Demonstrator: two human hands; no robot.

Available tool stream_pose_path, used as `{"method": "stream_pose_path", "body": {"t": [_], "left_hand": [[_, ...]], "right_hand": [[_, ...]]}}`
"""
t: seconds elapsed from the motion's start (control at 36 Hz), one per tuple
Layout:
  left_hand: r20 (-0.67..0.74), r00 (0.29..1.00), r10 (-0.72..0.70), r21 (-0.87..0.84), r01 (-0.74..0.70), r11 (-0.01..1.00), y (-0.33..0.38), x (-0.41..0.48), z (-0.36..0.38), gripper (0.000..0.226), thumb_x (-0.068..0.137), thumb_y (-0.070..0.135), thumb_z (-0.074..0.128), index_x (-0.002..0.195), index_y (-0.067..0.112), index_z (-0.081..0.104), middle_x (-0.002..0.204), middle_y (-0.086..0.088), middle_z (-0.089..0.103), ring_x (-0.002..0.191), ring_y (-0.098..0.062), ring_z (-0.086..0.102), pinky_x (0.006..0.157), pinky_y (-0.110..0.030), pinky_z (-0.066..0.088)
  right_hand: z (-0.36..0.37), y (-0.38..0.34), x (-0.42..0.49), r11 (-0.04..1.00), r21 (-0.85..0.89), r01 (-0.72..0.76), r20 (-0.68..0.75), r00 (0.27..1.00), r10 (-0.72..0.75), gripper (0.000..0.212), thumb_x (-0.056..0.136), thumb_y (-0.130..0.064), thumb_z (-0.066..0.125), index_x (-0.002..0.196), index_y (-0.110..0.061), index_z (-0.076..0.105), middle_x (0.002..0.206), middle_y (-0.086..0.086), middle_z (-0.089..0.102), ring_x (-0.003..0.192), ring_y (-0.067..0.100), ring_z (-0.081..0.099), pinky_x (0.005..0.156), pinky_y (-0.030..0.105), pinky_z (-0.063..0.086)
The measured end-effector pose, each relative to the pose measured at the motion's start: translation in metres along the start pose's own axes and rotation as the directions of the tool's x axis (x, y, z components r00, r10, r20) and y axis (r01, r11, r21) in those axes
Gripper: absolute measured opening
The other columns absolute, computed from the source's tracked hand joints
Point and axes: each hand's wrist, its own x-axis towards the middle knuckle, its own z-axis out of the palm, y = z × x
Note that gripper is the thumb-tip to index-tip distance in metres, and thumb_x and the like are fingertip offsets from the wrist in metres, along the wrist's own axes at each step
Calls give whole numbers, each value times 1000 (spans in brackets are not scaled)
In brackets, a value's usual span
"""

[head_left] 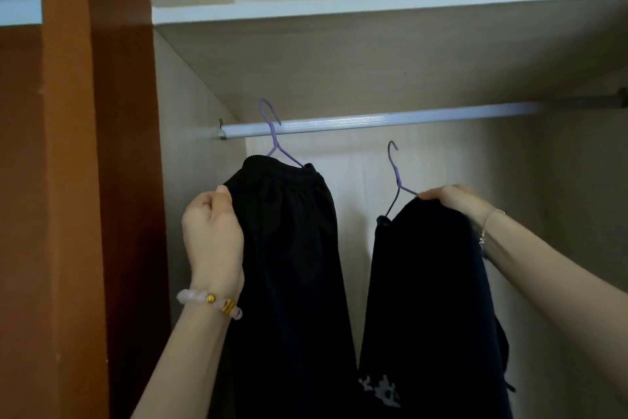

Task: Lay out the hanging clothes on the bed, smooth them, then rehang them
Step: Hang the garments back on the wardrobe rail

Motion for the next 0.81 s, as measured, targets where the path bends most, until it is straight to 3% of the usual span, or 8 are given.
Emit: {"method": "stream_pose_path", "body": {"t": [0.11,0.19,0.31,0.42,0.47,0.56,0.64,0.81], "left_hand": [[-22,1000,16,77,-14,997,4,15,22,46,99,21,39,55,15,29,57,-2,31,55,-16,32,54,-25,30],[-25,999,21,167,-17,986,3,28,38,46,100,18,36,55,15,26,55,0,29,50,-13,28,37,-15,25],[-7,1000,-6,277,8,961,-15,37,45,45,101,19,34,57,14,32,58,0,34,52,-13,32,46,-23,25],[4,999,-52,324,48,945,-40,31,38,36,101,20,34,83,-3,55,63,0,39,67,-20,42,56,-29,30],[14,999,-37,358,30,933,-45,27,34,30,101,20,34,81,4,50,66,0,42,63,-18,42,51,-28,28],[18,1000,-15,386,7,922,-48,28,29,29,100,20,37,75,7,45,65,0,44,58,-13,41,48,-23,27],[33,999,-6,405,-8,914,-49,34,24,31,100,21,39,71,11,45,65,-1,45,57,-14,41,47,-24,27],[49,998,25,420,-43,906,-50,30,23,26,99,22,41,87,2,52,67,0,47,57,-8,41,46,-14,30]], "right_hand": [[15,-2,11,999,-33,7,52,999,-5,31,83,-19,64,106,2,64,92,13,65,65,21,58,55,26,42],[25,-9,21,1000,-11,13,69,998,-12,35,82,-17,65,110,4,62,98,17,67,71,25,61,67,30,47],[34,-21,35,999,29,34,83,996,-37,40,82,-16,65,114,7,58,107,22,67,79,31,63,79,37,51],[46,-34,47,997,48,58,98,993,-63,39,84,-13,63,116,9,57,98,20,64,69,26,60,72,33,50],[53,-35,52,998,48,47,98,994,-51,41,84,-13,63,117,10,55,95,18,63,67,25,58,69,32,49],[62,-44,57,994,96,50,117,991,-61,32,86,-12,62,112,6,55,81,12,59,62,20,55,49,25,45],[66,-56,64,985,154,74,132,987,-95,17,88,-11,60,98,1,58,76,10,58,61,19,53,54,28,43],[73,-54,75,943,332,33,171,981,-95,16,89,-3,55,74,1,56,70,11,56,34,12,57,38,18,47]]}}
